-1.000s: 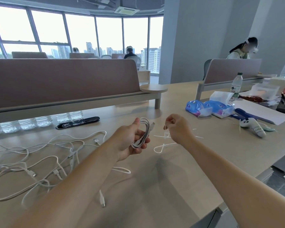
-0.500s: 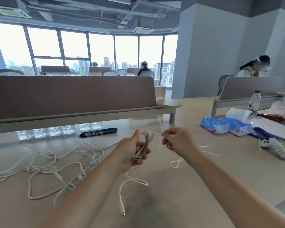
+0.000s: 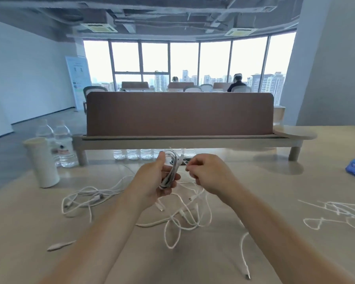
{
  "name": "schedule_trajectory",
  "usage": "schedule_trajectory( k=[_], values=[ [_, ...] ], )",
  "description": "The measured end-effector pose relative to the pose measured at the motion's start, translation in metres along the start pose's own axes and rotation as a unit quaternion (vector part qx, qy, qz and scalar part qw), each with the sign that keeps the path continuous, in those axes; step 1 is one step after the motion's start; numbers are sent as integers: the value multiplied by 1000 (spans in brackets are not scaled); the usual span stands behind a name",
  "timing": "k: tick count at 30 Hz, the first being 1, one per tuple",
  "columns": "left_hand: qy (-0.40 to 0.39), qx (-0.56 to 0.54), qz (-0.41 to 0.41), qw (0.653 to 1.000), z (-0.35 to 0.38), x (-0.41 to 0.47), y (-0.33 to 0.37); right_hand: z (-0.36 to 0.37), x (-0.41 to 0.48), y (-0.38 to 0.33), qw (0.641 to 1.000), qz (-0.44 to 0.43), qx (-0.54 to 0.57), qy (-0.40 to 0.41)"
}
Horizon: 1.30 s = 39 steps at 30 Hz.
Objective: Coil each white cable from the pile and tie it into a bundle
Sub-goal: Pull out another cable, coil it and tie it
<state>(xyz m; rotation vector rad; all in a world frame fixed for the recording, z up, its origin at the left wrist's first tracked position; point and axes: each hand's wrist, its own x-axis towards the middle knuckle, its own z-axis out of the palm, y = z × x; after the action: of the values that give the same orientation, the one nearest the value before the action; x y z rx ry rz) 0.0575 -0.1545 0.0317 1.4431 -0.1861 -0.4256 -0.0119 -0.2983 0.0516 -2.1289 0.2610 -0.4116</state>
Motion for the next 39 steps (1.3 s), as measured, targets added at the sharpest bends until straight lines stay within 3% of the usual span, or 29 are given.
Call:
schedule_trajectory(
  k=[4, 9, 18, 26, 34, 39],
  values=[
    [35, -28, 6, 999, -46, 8, 2, 44, 17, -18, 998, -34, -10, -46],
    [61, -59, 13, 996, -83, 25, 4, 72, 33, -31, 996, -69, -15, -47],
    [33, -65, 29, 997, -90, 50, -1, 84, 53, -26, 996, -35, -69, -43],
    [-34, 49, 79, 995, -73, 54, -12, 82, 58, -16, 986, 18, 120, -117],
    [-36, 102, 113, 988, -61, 51, -17, 88, 62, -9, 980, 45, 138, -135],
    [17, 110, 114, 987, -65, 55, -17, 85, 62, -6, 977, 36, 120, -172]
  ],
)
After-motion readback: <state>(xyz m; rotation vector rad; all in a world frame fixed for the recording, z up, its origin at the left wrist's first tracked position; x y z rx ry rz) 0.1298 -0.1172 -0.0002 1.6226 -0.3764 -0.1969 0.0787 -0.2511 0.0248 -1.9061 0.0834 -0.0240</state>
